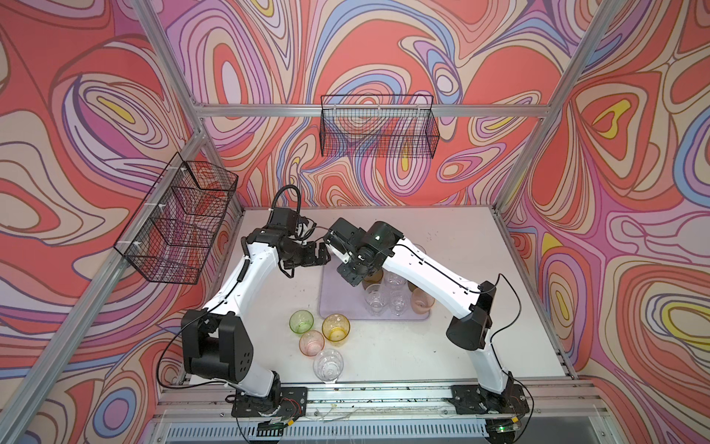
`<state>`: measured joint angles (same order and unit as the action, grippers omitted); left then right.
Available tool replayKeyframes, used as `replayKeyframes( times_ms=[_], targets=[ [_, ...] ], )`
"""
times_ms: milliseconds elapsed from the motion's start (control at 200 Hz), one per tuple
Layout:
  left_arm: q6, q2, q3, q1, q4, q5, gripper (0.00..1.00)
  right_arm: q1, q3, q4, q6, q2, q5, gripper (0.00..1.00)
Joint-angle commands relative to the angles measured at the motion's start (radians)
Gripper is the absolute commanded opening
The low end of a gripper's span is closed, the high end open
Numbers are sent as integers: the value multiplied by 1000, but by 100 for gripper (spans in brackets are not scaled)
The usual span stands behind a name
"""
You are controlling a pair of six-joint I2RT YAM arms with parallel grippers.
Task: Place the glasses into the tray
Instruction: Place the glass on the tray.
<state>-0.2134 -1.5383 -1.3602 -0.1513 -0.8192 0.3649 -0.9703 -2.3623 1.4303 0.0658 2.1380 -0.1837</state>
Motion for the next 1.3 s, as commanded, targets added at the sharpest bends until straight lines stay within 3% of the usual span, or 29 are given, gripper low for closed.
replayKeyframes(
  times_ms=[0,426,1292],
  targets=[
    [3,14,-20,5,-21,-7,100,-13,39,14,21,-12,49,0],
    [2,12,-23,6,-27,-11,100,-62,123,-17,73,-12,103,0],
    [-1,16,-25,14,-32,-15,100,-63,300,-171,182,38,147,0]
  ],
)
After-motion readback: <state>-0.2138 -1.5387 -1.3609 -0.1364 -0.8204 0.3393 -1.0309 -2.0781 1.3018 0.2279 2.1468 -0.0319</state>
